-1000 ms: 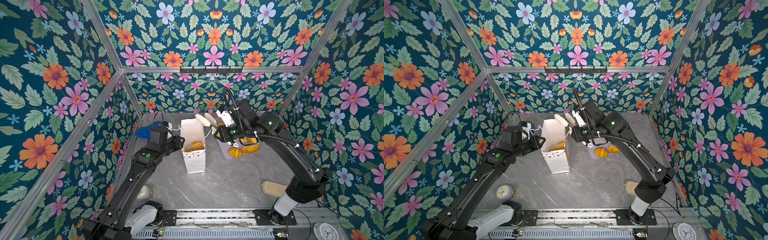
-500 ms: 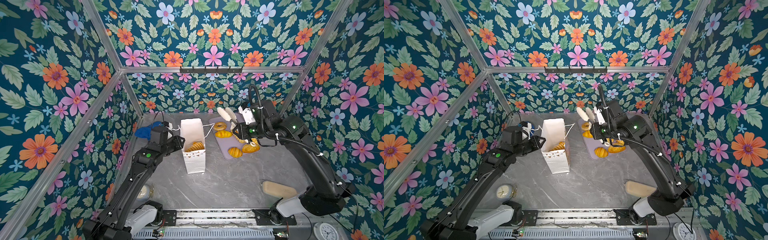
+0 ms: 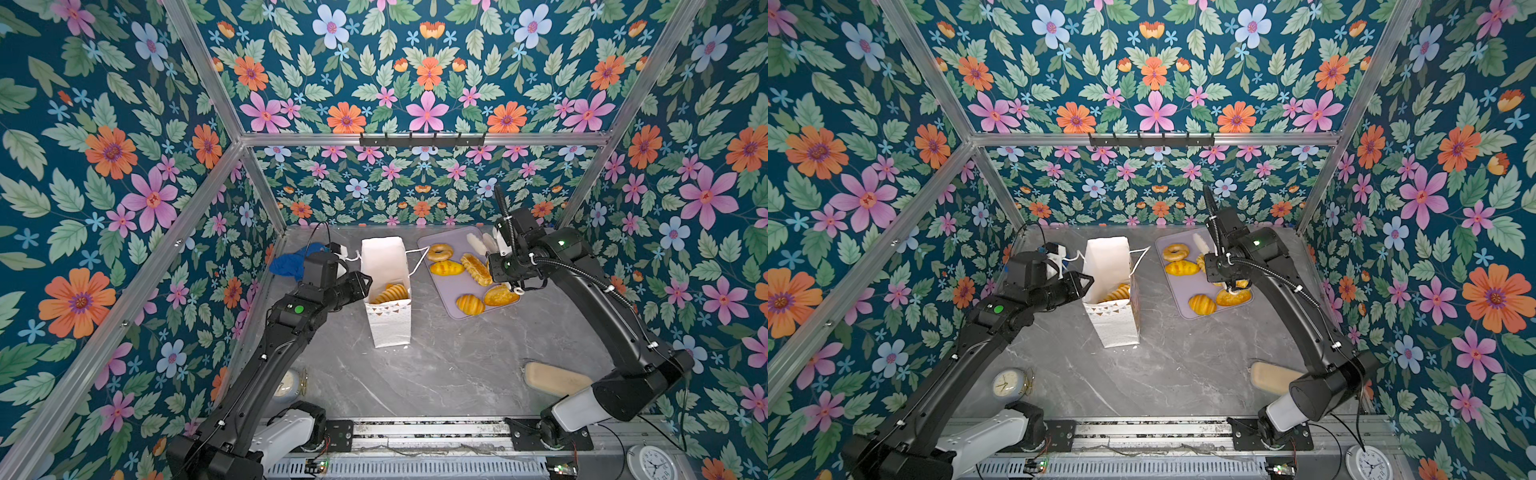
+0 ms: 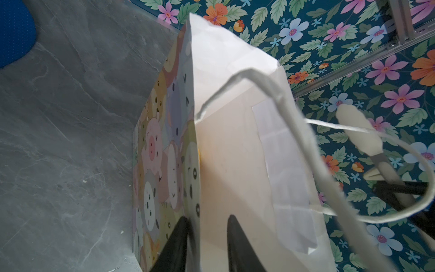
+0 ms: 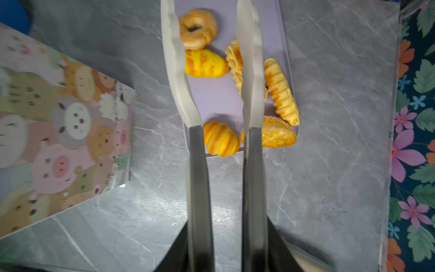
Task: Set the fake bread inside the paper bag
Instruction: 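Lower the tongs onto the long yellow ridged bread on the tray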
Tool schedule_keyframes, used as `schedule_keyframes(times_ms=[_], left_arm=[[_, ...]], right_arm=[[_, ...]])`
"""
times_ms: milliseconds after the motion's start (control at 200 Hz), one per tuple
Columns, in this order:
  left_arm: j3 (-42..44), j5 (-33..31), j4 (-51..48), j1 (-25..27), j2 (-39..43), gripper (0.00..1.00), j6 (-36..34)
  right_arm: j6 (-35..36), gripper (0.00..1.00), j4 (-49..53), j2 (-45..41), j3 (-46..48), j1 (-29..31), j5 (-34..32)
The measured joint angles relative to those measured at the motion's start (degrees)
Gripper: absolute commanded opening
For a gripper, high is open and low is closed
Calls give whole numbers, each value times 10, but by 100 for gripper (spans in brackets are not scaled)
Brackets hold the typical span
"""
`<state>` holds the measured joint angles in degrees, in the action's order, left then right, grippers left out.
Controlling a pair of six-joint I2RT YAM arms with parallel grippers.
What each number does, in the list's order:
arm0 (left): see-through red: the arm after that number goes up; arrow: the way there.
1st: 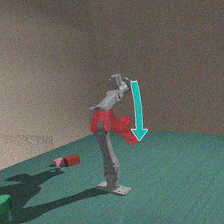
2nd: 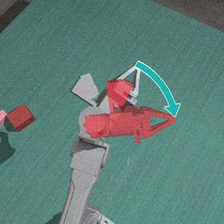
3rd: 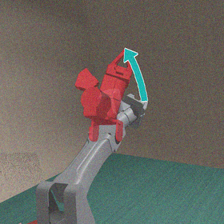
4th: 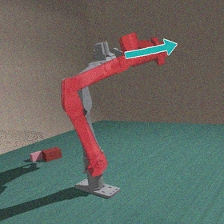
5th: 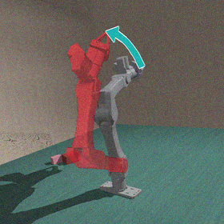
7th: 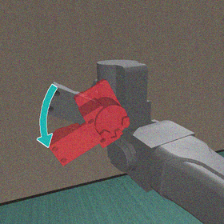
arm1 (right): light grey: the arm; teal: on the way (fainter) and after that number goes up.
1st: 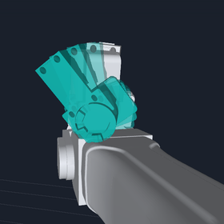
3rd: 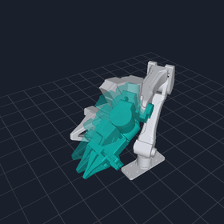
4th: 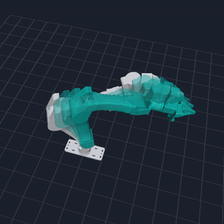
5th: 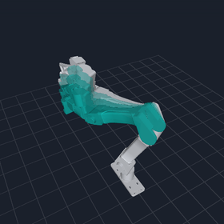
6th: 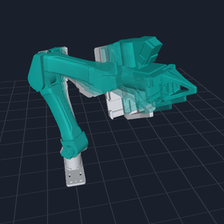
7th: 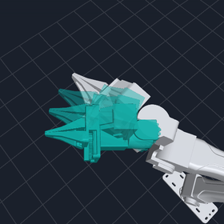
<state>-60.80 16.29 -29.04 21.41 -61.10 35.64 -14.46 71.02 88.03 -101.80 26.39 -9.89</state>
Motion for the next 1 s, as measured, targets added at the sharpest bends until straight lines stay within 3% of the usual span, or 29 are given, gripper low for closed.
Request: schedule_keyframes(times_ms=[515, 1000], left_arm=[[8, 10, 13, 0, -5, 31, -4], [15, 21, 25, 0, -8, 31, -12]], right_arm=[[11, 37, -13, 55, 105, -49, -53], [17, 39, -18, 113, 107, -77, -95]])
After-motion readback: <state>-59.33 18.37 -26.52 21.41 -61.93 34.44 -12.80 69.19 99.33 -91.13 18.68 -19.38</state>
